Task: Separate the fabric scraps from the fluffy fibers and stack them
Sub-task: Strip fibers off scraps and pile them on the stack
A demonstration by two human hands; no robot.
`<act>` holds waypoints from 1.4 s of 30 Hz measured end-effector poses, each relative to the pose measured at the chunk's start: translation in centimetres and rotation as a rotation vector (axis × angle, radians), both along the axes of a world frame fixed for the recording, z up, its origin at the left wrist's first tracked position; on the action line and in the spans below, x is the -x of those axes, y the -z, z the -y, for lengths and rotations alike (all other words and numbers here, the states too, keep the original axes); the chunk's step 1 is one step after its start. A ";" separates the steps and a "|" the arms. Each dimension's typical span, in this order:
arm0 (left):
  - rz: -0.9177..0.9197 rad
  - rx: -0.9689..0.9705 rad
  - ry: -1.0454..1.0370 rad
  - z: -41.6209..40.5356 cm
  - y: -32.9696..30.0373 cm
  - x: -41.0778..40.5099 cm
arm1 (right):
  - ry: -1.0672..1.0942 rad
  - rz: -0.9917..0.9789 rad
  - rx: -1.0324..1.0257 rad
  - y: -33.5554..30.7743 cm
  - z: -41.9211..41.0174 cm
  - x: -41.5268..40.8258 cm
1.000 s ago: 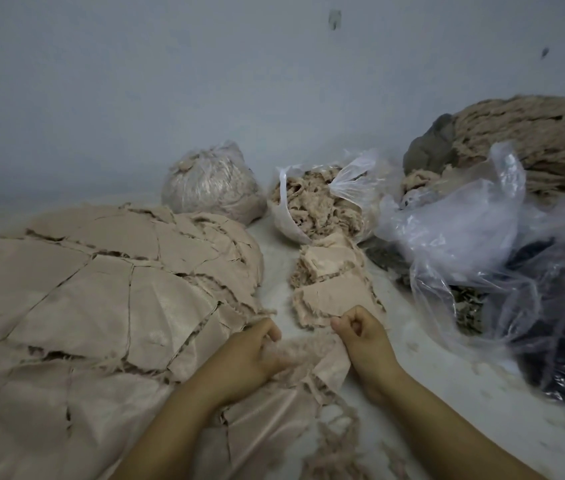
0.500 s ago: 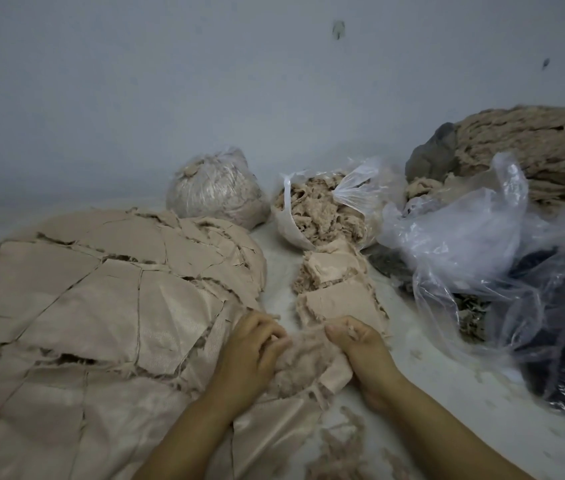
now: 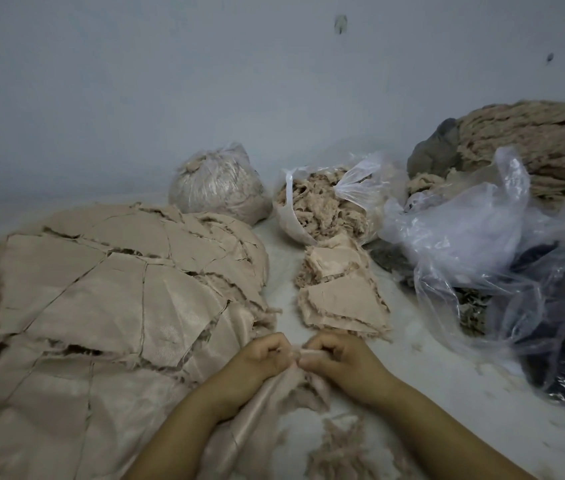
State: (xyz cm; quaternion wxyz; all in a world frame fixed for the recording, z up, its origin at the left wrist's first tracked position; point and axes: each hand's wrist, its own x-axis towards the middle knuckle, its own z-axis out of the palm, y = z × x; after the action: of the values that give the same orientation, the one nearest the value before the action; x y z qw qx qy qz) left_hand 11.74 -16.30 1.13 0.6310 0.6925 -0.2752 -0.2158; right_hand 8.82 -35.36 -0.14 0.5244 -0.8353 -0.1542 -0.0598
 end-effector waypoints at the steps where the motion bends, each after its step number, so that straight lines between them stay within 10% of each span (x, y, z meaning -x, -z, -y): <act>1: -0.078 0.077 -0.018 -0.2 -0.2 -0.1 | 0.033 -0.032 -0.065 0.0 0.3 -0.1; 24: 0.200 0.030 -0.282 3.8 -3.2 -0.1 | -0.097 -0.332 -0.511 -0.7 -0.4 0.3; 29: -0.105 0.246 -0.647 3.7 -2.8 -2.0 | -0.065 -0.347 -0.795 -1.1 0.5 0.2; 36: 0.391 -0.488 -0.479 3.2 -1.4 -1.7 | 0.117 -0.380 -0.958 -1.0 -0.3 -0.1; 42: 0.433 -0.317 -0.505 4.9 -1.2 -0.9 | 0.160 -0.260 -0.601 -0.7 -1.8 0.6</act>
State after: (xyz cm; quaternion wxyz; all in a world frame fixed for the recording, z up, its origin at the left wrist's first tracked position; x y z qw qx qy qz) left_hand 12.65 -21.16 2.29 0.4763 0.8574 -0.1861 0.0583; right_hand 8.26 -33.59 0.54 0.7560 -0.6536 0.0045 -0.0366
